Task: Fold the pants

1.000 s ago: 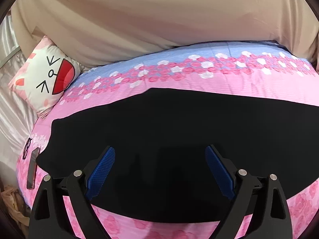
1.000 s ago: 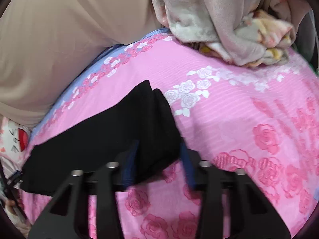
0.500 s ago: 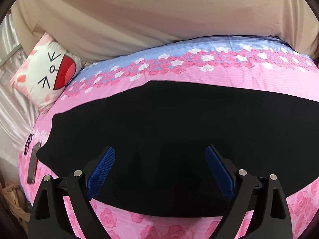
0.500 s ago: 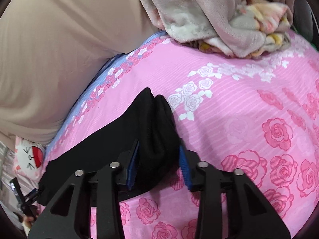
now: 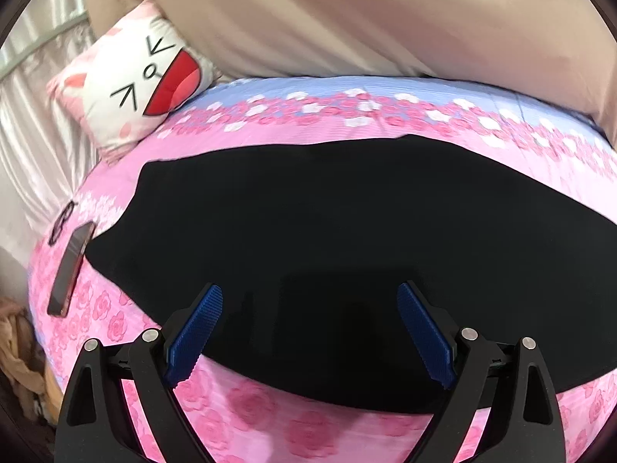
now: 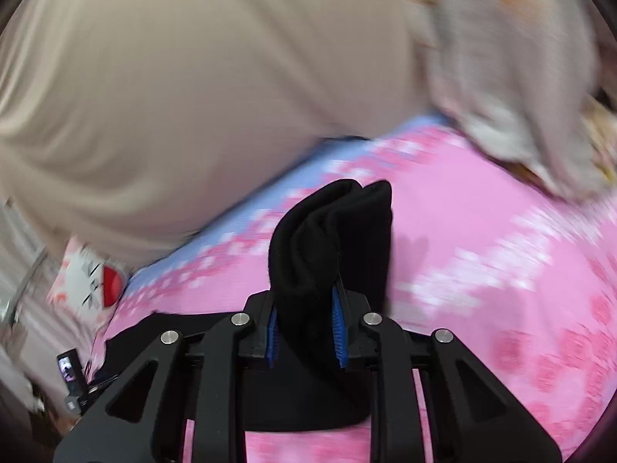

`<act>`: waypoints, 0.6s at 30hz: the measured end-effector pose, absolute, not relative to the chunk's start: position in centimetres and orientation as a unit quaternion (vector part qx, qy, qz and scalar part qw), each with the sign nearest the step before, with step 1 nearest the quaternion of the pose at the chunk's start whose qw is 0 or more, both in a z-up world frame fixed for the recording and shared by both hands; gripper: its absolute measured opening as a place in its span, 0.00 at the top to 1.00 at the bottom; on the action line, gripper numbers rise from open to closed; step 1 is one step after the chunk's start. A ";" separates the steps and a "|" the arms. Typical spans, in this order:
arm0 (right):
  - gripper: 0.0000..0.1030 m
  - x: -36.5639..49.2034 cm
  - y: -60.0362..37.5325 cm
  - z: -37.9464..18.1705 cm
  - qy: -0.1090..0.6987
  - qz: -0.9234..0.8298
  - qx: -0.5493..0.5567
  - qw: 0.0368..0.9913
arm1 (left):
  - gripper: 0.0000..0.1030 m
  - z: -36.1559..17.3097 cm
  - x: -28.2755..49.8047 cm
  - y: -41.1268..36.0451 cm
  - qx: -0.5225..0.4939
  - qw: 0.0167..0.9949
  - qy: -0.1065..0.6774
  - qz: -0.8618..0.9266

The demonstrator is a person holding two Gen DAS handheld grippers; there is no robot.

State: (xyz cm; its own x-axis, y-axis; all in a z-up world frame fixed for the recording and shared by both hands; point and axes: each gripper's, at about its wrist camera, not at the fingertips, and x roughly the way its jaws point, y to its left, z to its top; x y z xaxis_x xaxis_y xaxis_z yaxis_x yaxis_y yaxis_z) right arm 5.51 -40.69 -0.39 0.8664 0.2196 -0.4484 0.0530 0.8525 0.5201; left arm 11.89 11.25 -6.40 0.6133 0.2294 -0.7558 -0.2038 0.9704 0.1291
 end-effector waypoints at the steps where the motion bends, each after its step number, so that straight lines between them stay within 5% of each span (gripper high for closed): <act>1: 0.80 6.1 -39.2 0.4 0.253 0.057 0.258 0.931 | 0.12 -6.5 11.8 12.3 0.007 0.899 0.422 0.120; 10: 0.80 13.9 -18.9 3.4 0.289 0.209 0.141 0.923 | 0.12 -6.1 10.4 20.4 -0.048 0.902 0.405 0.140; 18: 0.80 16.9 -5.1 -3.3 0.380 0.274 0.056 0.882 | 0.12 -6.1 8.7 26.2 -0.083 0.903 0.388 0.163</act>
